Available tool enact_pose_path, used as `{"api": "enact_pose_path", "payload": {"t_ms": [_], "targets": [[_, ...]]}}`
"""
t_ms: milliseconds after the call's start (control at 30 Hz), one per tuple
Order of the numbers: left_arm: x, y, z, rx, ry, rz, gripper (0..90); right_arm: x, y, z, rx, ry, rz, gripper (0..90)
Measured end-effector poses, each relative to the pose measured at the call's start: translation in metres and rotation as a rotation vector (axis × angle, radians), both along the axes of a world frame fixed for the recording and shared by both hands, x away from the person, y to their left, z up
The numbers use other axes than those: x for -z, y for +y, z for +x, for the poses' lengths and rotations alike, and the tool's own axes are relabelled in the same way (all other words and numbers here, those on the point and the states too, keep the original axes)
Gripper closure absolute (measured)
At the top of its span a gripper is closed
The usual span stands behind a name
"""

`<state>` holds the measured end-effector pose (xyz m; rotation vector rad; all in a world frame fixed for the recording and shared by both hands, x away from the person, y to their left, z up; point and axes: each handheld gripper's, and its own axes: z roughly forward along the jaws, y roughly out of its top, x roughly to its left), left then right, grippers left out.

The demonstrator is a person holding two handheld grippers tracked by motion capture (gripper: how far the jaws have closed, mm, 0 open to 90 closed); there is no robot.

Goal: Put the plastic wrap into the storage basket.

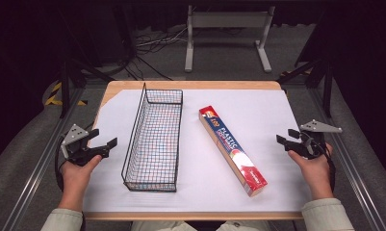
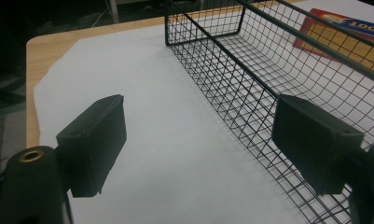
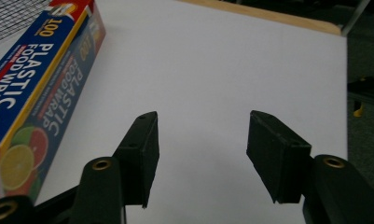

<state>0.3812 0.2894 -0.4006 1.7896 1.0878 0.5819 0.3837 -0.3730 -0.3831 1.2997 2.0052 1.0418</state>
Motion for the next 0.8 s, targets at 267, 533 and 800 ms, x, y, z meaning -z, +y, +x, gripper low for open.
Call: {"api": "enact_pose_path", "payload": {"t_ms": [267, 533, 800], "targets": [[-0.004, -0.005, 0.000, -0.016, 0.011, 0.047, 17.7, -0.024, 0.016, -0.007, -0.047, 0.045, 0.004, 39.5], [-0.005, -0.004, 0.002, 0.027, 0.092, -0.009, 18.3, -0.045, 0.037, -0.014, -0.046, 0.116, 0.003, 36.0], [-0.007, -0.009, 0.000, 0.039, 0.079, 0.070, 17.3, -0.058, 0.067, -0.021, -0.101, 0.157, -0.009, 33.9]]}}
